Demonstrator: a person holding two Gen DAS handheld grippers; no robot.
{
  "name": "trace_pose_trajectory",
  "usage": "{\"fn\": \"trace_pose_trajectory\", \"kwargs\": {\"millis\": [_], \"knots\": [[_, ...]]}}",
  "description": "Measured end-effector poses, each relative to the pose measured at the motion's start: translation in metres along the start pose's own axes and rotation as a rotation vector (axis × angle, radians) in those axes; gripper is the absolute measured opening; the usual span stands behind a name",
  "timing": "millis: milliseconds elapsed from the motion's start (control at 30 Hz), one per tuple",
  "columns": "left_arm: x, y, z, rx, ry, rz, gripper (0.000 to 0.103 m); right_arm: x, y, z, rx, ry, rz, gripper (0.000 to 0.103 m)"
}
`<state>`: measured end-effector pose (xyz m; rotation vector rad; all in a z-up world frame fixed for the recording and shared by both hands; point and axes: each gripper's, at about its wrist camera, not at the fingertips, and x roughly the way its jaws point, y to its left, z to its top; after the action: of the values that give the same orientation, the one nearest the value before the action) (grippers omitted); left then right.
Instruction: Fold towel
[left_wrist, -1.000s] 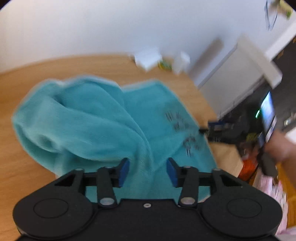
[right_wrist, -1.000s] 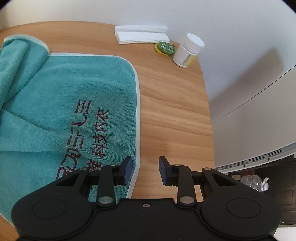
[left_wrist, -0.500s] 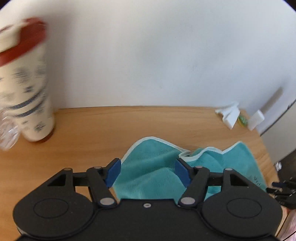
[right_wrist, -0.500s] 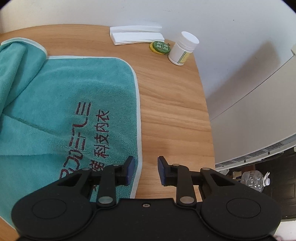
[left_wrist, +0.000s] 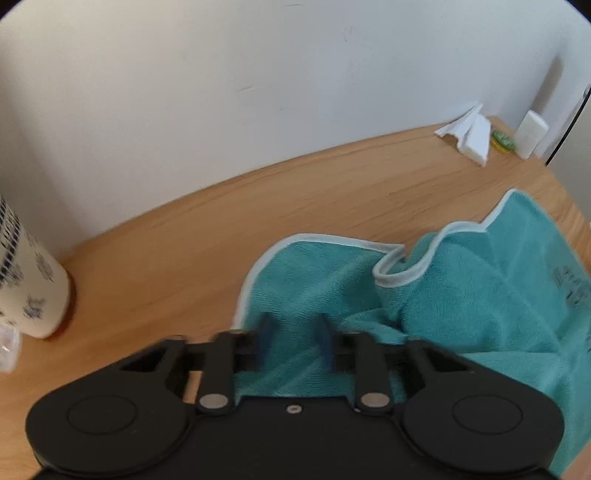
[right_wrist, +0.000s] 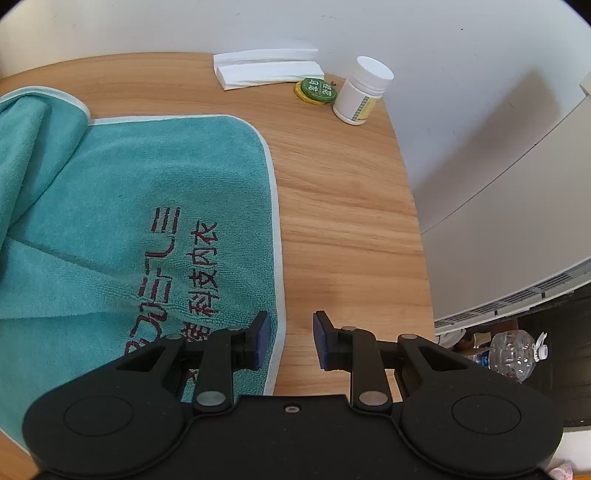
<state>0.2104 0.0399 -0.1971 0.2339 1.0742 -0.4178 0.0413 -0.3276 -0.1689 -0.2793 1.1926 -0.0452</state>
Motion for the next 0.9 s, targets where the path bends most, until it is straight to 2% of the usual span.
{"fn": "trace_pose_trajectory", "kwargs": {"millis": [200,400,533,600,667,800,900], "knots": [[-0.026,0.017,-0.005,-0.064,-0.015,0.076,0.003,0.0,-0.003,0.001,0.01,0.001,0.011,0.029],[-0.086,0.025,-0.01,-0.062,-0.114,0.153,0.003,0.001,-0.003,0.001,0.003,0.004,0.016,0.029],[-0.122,0.034,-0.02,-0.089,-0.145,0.235,0.004,0.001,-0.004,0.001,0.0,0.005,0.02,0.029],[-0.136,0.041,-0.025,-0.122,-0.14,0.245,0.004,0.001,-0.002,0.002,-0.019,0.008,0.014,0.029],[-0.167,0.044,-0.035,-0.142,-0.187,0.273,0.004,0.001,-0.001,0.002,-0.031,0.011,0.009,0.029],[-0.216,0.042,-0.049,-0.14,-0.217,0.292,0.004,0.0,0.001,0.002,-0.041,0.01,0.0,0.029],[-0.251,0.034,-0.051,-0.109,-0.234,0.349,0.004,0.0,0.001,0.002,-0.046,0.007,-0.002,0.029]]}}
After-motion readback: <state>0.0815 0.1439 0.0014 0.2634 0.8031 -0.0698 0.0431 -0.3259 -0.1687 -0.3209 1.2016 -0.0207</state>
